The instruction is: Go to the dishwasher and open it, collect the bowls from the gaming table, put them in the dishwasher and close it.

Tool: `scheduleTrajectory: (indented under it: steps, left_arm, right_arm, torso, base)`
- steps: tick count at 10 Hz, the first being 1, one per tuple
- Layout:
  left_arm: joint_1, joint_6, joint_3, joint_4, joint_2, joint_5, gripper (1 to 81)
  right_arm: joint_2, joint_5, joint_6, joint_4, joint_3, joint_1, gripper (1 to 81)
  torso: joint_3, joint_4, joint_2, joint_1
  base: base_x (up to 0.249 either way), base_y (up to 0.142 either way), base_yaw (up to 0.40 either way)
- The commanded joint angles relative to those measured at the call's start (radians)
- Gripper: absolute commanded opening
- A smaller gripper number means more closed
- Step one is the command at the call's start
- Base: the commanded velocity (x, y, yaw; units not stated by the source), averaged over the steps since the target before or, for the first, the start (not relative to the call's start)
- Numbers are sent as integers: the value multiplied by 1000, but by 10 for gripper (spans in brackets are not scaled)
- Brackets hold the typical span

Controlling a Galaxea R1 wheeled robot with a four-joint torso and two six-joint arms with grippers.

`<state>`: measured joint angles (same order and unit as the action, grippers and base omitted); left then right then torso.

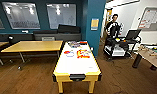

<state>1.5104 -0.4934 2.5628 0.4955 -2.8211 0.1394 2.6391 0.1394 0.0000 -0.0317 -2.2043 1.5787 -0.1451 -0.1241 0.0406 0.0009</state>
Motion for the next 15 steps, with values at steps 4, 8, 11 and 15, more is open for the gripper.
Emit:
scheduleTrajectory:
  steps: [4,8,11,15]
  left_arm:
    - [-29,6,-1,6,-6,-40,10]
    - [-29,9,7,3,-28,-44,10]
    - [-29,12,42,6,-61,-49,10]
    - [-29,16,155,6,-124,-75,10]
  right_arm:
    - [0,-53,-3,12,-32,-33,10]
    - [12,-53,-3,15,-44,-32,10]
    - [11,-53,-3,15,-49,-30,10]
    - [9,-53,-5,16,-54,-30,10]
  torso:
    - [0,0,0,0]
    - [0,0,0,0]
    - [0,0,0,0]
    - [0,0,0,0]
  base:
    - [0,0,-393]
    - [0,0,-393]
    - [0,0,-393]
    - [0,0,-393]
